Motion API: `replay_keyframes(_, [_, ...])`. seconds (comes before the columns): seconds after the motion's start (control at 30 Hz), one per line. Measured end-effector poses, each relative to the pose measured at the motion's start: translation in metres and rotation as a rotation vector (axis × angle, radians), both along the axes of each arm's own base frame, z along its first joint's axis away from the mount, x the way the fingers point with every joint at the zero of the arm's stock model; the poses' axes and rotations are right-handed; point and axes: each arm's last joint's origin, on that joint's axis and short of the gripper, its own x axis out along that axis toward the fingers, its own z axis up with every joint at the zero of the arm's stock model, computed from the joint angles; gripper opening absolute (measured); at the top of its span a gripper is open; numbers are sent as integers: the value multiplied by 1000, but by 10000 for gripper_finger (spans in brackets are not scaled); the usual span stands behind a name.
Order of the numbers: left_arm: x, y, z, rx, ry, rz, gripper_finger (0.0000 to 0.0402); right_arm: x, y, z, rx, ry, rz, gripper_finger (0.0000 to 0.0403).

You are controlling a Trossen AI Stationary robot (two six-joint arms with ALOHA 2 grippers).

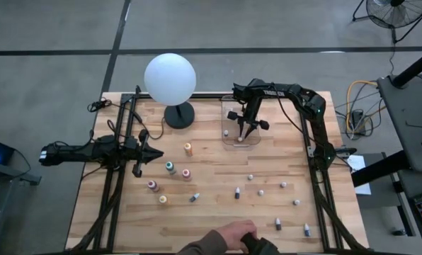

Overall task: Pick & Place food coloring
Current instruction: Put the small black food coloring bottle into the transparent bin, then put the small red food coloring bottle into the transparent bin

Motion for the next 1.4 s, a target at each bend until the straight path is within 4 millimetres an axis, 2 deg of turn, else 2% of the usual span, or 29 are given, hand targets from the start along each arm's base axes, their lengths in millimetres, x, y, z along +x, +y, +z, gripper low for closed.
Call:
replay_keyframes(0.27, [0,0,0,0,0,0,0,0,-3,2,-11,-16,-1,93])
replay_keyframes(0.5, [0,0,0,0,0,0,0,4,-11,22,-81,-113,26,93])
replay_keyframes(0.63, [0,0,0,0,0,0,0,10,-17,42,-168,-217,85,93])
replay_keyframes(0.83, [0,0,0,0,0,0,0,3,-13,92,-438,-323,253,93])
replay_keyframes(1.13, [0,0,0,0,0,0,0,-29,28,162,-800,-403,502,93])
replay_keyframes(1.4, [0,0,0,0,0,0,0,-75,91,206,-963,-472,780,93])
